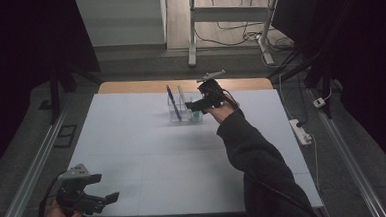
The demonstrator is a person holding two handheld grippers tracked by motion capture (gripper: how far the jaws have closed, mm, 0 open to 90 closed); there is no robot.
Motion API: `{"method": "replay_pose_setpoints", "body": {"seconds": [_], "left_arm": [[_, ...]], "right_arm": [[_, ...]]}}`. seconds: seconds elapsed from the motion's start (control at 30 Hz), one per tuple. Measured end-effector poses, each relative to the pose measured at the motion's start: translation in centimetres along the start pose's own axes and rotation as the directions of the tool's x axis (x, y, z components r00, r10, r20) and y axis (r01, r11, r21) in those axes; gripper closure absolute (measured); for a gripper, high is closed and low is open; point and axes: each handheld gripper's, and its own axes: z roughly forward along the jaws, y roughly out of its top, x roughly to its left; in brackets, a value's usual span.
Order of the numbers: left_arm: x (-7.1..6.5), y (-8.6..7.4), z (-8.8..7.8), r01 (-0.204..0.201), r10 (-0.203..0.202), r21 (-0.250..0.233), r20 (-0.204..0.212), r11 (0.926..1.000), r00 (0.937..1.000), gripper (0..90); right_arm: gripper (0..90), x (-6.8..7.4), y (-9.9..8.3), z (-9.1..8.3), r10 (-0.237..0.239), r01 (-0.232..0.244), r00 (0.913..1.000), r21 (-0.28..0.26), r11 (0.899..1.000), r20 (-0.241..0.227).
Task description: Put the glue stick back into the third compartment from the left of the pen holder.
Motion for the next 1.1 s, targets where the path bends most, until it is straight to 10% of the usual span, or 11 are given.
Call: {"method": "replay_pose_setpoints", "body": {"seconds": [1.1], "left_arm": [[0.0, 0.0, 0.0, 0.003, -0.003, 0.001, -0.004, 1.0000, 1.0000, 1.8]], "right_arm": [[0.8, 1.3, -6.1, -5.2, -0.039, 0.042, 0.9969, 0.044, 0.998, -0.069]]}}
